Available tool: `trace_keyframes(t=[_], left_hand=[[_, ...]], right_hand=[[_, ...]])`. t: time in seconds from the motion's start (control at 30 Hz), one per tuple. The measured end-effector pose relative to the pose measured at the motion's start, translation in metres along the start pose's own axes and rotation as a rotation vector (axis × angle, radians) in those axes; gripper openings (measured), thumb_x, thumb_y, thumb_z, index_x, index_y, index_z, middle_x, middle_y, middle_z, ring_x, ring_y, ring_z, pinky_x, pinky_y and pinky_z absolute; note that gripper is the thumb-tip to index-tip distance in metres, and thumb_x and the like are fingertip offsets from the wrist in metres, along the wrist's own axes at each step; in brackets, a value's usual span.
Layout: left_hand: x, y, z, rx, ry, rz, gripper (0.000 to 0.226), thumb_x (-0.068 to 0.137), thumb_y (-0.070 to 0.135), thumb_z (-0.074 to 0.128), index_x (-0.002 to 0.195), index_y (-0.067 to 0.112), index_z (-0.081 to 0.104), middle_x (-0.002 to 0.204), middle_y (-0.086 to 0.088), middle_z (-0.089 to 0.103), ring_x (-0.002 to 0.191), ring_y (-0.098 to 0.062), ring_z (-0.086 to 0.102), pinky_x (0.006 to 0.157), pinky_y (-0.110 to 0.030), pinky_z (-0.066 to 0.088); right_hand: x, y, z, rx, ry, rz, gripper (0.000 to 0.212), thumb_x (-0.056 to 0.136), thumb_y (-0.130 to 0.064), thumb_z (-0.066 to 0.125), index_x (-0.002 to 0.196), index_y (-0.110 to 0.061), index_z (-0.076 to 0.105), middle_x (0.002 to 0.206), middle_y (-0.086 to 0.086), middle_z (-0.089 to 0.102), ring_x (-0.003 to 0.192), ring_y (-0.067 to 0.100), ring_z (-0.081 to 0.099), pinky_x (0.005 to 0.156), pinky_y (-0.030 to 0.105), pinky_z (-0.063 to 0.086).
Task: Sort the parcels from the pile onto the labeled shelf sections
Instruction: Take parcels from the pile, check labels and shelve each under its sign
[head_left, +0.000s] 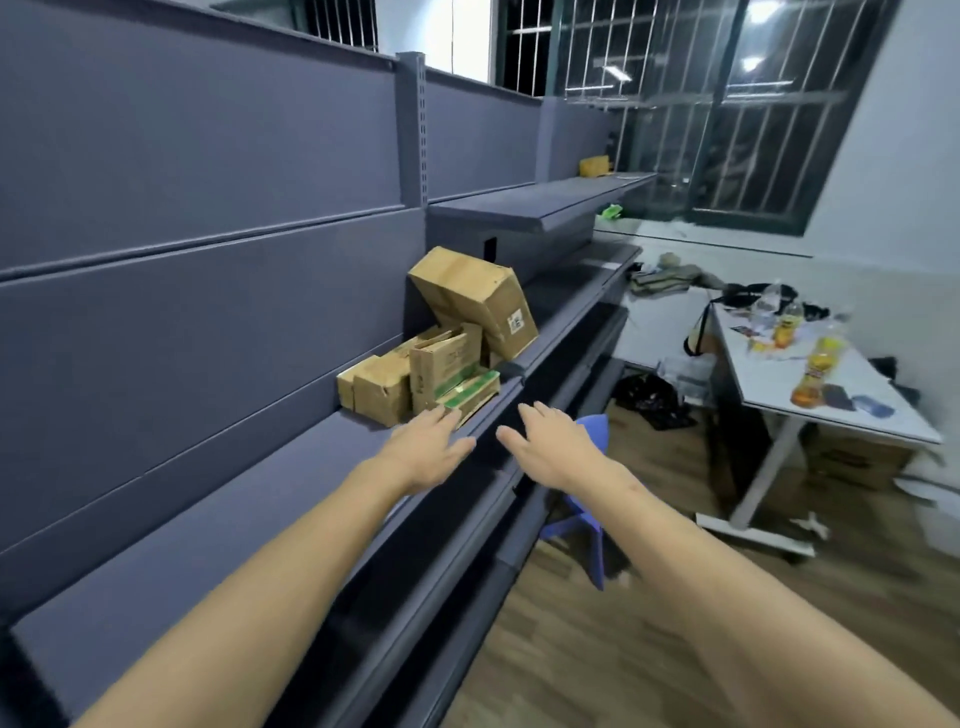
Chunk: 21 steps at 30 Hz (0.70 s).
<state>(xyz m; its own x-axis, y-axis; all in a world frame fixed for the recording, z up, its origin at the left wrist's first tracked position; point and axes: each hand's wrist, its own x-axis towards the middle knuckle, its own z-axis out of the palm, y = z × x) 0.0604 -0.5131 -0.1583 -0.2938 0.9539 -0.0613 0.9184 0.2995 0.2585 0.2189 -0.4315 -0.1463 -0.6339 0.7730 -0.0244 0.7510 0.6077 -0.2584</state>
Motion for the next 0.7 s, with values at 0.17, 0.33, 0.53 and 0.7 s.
trace_keyframes(t=[0.17, 0.33, 0.53, 0.7], left_hand=[[0.098, 0.029, 0.01, -0.015, 0.018, 0.052, 0.062, 0.099, 0.048, 0.03, 0.152, 0.017, 0.016, 0.16, -0.004, 0.013, 0.147, -0.02, 0.012, 0.119, -0.034, 0.012], [0.197, 0.039, -0.015, 0.015, 0.061, 0.09, 0.052, 0.103, 0.035, 0.029, 0.15, 0.012, 0.023, 0.159, -0.012, 0.011, 0.146, -0.025, 0.011, 0.116, -0.034, 0.013], [0.302, 0.04, -0.036, -0.108, 0.187, 0.02, 0.064, 0.099, 0.045, 0.033, 0.152, 0.016, 0.013, 0.158, -0.015, 0.013, 0.145, -0.029, 0.015, 0.117, -0.038, 0.018], [0.364, 0.044, -0.049, -0.101, 0.248, -0.006, 0.063, 0.098, 0.044, 0.035, 0.152, 0.022, 0.012, 0.156, -0.022, 0.011, 0.143, -0.035, 0.016, 0.117, -0.042, 0.019]], right_hand=[[0.07, 0.068, -0.002, -0.009, 0.007, 0.057, 0.061, 0.1, -0.052, 0.028, 0.145, -0.01, 0.032, 0.151, 0.008, 0.034, 0.141, 0.028, 0.027, 0.112, 0.051, 0.026], [0.155, 0.122, -0.022, -0.014, 0.061, 0.083, 0.057, 0.1, -0.049, 0.031, 0.14, -0.009, 0.038, 0.143, 0.009, 0.042, 0.133, 0.031, 0.036, 0.104, 0.05, 0.031], [0.251, 0.159, -0.045, 0.096, 0.087, 0.06, 0.053, 0.101, -0.045, 0.033, 0.137, -0.007, 0.041, 0.139, 0.013, 0.046, 0.13, 0.033, 0.041, 0.107, 0.05, 0.033], [0.336, 0.179, -0.041, 0.219, 0.051, 0.045, 0.049, 0.101, -0.046, 0.032, 0.124, -0.006, 0.048, 0.131, 0.015, 0.051, 0.122, 0.035, 0.047, 0.099, 0.043, 0.039]])
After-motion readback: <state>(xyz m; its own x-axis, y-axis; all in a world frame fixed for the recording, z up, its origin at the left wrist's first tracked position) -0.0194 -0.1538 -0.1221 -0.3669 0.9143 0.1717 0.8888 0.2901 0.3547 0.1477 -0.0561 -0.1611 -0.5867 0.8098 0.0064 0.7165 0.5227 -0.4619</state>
